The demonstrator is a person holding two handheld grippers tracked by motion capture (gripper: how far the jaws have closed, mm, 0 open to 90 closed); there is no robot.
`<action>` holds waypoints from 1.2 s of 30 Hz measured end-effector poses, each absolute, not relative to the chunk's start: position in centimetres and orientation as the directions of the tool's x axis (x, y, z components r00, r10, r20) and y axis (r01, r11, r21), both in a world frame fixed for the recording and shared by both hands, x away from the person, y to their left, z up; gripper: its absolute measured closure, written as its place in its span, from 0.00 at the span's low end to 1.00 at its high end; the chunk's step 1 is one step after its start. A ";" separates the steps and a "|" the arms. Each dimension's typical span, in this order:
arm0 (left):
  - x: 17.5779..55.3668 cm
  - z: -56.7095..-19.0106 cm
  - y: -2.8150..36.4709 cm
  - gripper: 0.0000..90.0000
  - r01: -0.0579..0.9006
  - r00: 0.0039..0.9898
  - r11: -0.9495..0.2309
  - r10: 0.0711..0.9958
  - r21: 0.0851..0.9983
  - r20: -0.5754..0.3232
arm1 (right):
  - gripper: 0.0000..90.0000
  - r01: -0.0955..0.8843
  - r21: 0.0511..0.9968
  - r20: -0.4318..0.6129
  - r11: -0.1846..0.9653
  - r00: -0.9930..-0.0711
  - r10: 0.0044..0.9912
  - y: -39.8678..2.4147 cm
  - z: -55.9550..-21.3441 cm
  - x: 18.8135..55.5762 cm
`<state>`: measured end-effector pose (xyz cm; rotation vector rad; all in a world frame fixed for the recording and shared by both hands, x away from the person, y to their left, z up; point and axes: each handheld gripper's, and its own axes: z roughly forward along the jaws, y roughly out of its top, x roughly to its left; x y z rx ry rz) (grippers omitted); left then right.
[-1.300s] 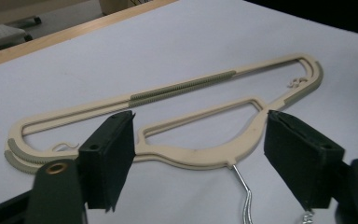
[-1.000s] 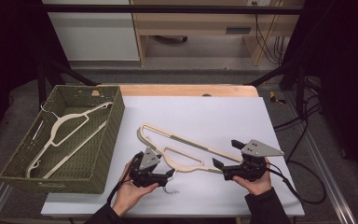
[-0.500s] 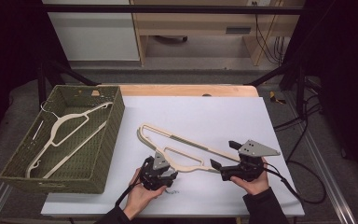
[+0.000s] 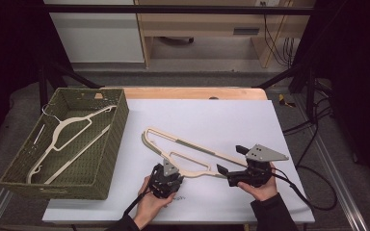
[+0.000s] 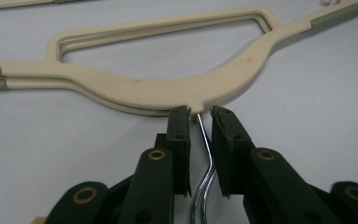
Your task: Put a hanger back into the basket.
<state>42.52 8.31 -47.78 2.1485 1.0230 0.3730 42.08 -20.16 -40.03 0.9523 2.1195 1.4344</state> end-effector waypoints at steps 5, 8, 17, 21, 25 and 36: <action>42.3 -47.7 7.9 0.95 0.563 0.634 -0.428 0.773 0.707 -0.037 | 0.08 0.313 0.918 0.042 0.243 -0.687 0.725 -20.0 -40.2 42.2; 42.4 -47.7 7.9 0.96 0.580 0.620 -0.406 0.782 0.706 -0.060 | 0.08 0.318 0.915 0.044 0.250 -0.693 0.719 -19.6 -40.5 42.3; 42.3 -47.1 8.2 0.98 0.581 0.622 -0.423 0.782 0.695 -0.044 | 0.08 0.337 0.898 0.045 0.285 -0.711 0.701 -18.5 -41.4 42.5; 42.4 -46.6 8.6 0.99 0.582 0.628 -0.434 0.777 0.688 -0.042 | 0.09 0.340 0.893 0.047 0.295 -0.722 0.691 -18.0 -41.8 42.6; 41.9 -45.7 8.5 0.99 0.539 0.650 -0.479 0.759 0.693 0.019 | 0.10 0.347 0.883 0.046 0.317 -0.736 0.675 -17.0 -42.4 42.6; 41.6 -44.1 8.8 0.99 0.494 0.689 -0.536 0.722 0.684 0.068 | 0.16 0.347 0.841 0.025 0.415 -0.792 0.610 -13.1 -44.5 42.8</action>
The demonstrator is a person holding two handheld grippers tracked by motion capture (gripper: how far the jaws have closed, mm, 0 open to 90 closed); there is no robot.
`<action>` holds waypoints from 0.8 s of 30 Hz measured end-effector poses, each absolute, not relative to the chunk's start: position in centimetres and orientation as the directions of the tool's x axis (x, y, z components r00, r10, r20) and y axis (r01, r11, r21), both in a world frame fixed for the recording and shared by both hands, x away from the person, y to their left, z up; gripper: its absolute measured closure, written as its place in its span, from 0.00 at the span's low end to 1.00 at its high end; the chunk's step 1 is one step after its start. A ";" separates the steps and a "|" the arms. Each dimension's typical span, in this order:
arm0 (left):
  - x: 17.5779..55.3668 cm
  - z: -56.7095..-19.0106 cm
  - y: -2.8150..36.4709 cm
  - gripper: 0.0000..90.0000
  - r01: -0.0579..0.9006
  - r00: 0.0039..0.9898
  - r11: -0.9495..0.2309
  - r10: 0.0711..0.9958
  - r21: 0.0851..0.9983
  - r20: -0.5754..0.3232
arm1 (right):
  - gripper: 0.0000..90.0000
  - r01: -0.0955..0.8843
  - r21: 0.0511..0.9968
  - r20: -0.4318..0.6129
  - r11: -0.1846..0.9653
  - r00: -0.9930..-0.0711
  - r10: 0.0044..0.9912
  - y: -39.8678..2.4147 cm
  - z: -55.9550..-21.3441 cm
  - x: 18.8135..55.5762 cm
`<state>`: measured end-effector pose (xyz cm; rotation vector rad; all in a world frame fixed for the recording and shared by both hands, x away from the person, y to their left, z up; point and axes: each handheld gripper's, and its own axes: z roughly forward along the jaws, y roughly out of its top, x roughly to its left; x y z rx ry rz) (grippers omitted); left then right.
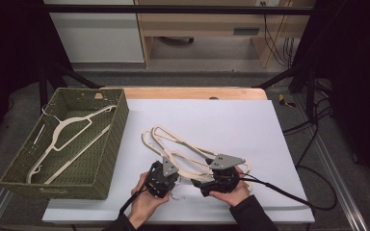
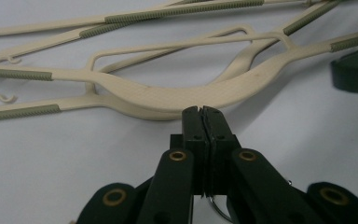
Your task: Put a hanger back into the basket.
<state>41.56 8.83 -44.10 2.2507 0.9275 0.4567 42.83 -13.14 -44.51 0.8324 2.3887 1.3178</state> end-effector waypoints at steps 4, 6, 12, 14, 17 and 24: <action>41.4 -43.3 8.9 0.99 0.485 0.702 -0.546 0.709 0.683 0.068 | 0.20 0.332 0.840 0.016 0.429 -0.806 0.592 -12.3 -44.7 42.9; 41.3 -43.1 8.9 0.99 0.486 0.700 -0.539 0.712 0.688 0.064 | 0.23 0.330 0.837 0.014 0.437 -0.811 0.585 -11.8 -44.8 43.0; 41.3 -42.8 9.0 0.99 0.479 0.711 -0.553 0.700 0.682 0.069 | 0.36 0.299 0.811 -0.025 0.503 -0.841 0.541 -10.5 -45.2 43.0; 41.2 -42.6 9.0 0.99 0.474 0.716 -0.561 0.694 0.679 0.074 | 0.43 0.284 0.795 -0.057 0.536 -0.844 0.533 -10.1 -45.6 43.0; 41.0 -42.5 8.9 0.99 0.470 0.715 -0.550 0.696 0.690 0.067 | 0.50 0.277 0.783 -0.070 0.557 -0.850 0.522 -9.8 -45.9 43.1; 40.8 -42.0 8.9 0.99 0.459 0.727 -0.560 0.683 0.689 0.071 | 0.72 0.254 0.761 -0.111 0.597 -0.856 0.505 -9.4 -46.4 43.0</action>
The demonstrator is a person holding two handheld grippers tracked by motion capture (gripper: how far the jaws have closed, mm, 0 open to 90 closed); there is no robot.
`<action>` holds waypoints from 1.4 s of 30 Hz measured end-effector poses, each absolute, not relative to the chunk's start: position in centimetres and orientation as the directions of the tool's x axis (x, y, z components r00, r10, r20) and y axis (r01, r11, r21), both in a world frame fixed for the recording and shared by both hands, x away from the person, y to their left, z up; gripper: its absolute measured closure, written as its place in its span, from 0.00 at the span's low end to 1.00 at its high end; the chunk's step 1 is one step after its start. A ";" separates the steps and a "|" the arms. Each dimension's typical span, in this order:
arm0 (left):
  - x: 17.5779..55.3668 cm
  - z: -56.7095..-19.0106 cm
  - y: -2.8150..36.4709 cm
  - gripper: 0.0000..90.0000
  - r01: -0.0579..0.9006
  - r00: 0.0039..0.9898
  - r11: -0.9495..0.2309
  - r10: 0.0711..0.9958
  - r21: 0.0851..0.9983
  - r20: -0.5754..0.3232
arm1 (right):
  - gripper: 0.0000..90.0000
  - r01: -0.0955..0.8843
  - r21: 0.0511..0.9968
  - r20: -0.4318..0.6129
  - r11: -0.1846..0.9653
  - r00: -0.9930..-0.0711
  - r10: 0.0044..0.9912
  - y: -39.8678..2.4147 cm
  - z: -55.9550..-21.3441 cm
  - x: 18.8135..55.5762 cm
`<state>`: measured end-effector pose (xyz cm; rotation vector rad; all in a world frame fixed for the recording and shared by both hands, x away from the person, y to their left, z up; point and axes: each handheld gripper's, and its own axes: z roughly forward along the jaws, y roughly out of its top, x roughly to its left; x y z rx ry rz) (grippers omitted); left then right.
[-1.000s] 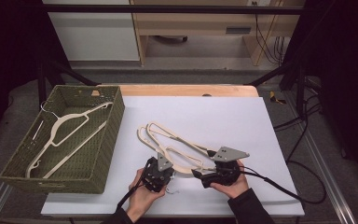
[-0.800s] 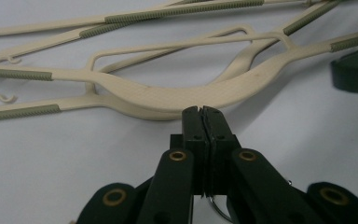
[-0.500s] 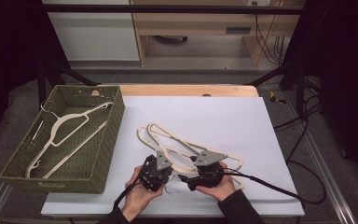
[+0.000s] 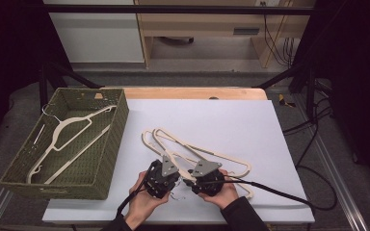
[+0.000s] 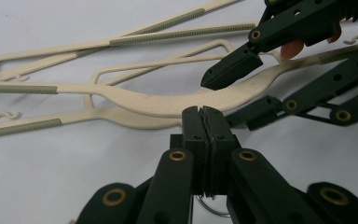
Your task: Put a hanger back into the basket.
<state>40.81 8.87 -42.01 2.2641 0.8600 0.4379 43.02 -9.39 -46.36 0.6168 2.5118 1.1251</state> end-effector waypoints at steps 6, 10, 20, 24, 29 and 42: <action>40.7 -42.1 8.7 0.99 0.454 0.729 -0.554 0.681 0.698 0.067 | 0.79 0.220 0.754 -0.143 0.619 -0.865 0.482 -9.5 -46.3 42.9; 40.7 -41.8 9.0 0.97 0.448 0.738 -0.543 0.673 0.710 0.049 | 0.80 0.199 0.752 -0.164 0.629 -0.867 0.470 -9.5 -46.2 42.7; 40.3 -38.2 11.8 0.49 0.278 0.811 -0.406 0.585 0.871 0.013 | 0.83 0.185 0.748 -0.190 0.637 -0.860 0.473 -10.0 -45.5 42.5; 40.8 -37.4 13.4 0.36 0.280 0.800 -0.353 0.599 0.893 -0.014 | 0.84 0.176 0.753 -0.204 0.634 -0.853 0.480 -10.4 -44.9 42.4; 41.6 -37.0 15.1 0.26 0.290 0.795 -0.328 0.605 0.899 -0.036 | 0.86 0.170 0.755 -0.220 0.633 -0.843 0.490 -11.0 -44.2 42.3; 42.5 -37.5 16.3 0.22 0.307 0.776 -0.333 0.630 0.892 -0.032 | 0.91 0.174 0.789 -0.245 0.589 -0.791 0.561 -13.9 -42.1 42.3</action>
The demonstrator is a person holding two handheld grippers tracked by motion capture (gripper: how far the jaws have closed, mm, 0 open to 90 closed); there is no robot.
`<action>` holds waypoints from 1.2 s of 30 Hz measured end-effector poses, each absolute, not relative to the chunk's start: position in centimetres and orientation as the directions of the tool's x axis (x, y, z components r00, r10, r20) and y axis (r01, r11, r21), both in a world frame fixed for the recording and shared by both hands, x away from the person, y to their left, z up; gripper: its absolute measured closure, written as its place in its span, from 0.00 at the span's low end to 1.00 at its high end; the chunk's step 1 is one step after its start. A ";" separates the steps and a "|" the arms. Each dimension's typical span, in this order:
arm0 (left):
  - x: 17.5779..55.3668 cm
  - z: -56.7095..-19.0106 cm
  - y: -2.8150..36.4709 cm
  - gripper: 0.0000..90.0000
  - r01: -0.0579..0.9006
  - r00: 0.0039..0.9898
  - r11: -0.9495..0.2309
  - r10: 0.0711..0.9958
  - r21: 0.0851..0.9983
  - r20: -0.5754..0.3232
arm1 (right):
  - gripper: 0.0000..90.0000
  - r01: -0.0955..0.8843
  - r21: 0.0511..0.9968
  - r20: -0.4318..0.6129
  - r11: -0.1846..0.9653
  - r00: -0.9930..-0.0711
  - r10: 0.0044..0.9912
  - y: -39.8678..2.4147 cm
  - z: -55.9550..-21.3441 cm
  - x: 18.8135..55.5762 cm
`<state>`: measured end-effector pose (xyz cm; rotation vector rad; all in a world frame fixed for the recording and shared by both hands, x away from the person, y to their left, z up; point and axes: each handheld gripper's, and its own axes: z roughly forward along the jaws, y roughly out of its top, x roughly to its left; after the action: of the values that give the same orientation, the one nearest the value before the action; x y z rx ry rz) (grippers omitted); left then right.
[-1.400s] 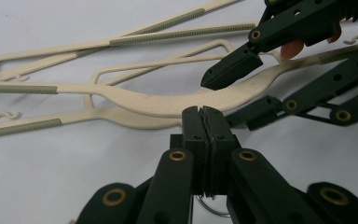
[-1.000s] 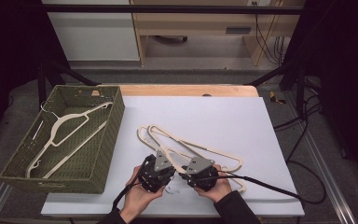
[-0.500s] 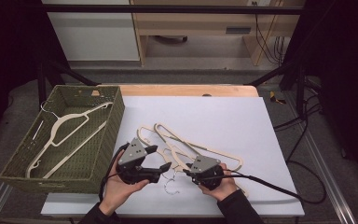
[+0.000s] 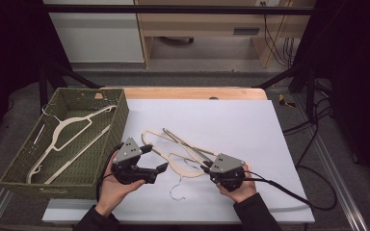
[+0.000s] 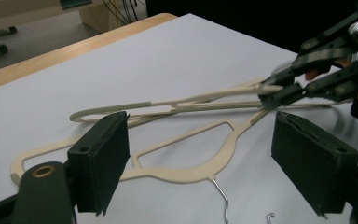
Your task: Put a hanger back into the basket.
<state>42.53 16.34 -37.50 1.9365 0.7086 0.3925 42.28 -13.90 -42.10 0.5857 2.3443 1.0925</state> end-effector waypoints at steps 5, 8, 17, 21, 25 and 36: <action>42.8 -37.9 16.2 0.20 0.315 0.776 -0.344 0.630 0.885 -0.031 | 0.95 0.162 0.813 -0.269 0.560 -0.748 0.607 -15.5 -41.1 42.3; 42.9 -38.1 16.2 0.19 0.321 0.774 -0.351 0.632 0.879 -0.030 | 0.96 0.173 0.823 -0.261 0.541 -0.731 0.630 -16.3 -40.8 42.3; 42.7 -37.9 16.1 0.19 0.306 0.785 -0.360 0.620 0.881 -0.020 | 0.96 0.168 0.846 -0.231 0.507 -0.740 0.632 -17.3 -40.0 42.1; 42.4 -37.8 15.7 0.19 0.294 0.795 -0.370 0.606 0.881 -0.011 | 0.96 0.153 0.865 -0.190 0.477 -0.781 0.595 -17.2 -39.4 41.8; 42.1 -37.7 15.3 0.19 0.278 0.809 -0.392 0.588 0.877 0.007 | 0.96 0.149 0.876 -0.143 0.459 -0.829 0.541 -16.4 -39.2 41.4; 41.7 -38.5 13.7 0.30 0.241 0.864 -0.499 0.501 0.833 0.050 | 0.96 0.151 0.876 -0.055 0.458 -0.912 0.406 -13.8 -39.7 40.8</action>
<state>41.72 13.67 -38.49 2.1094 0.5367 0.3558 40.80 -13.75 -39.66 0.4794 2.4538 1.4353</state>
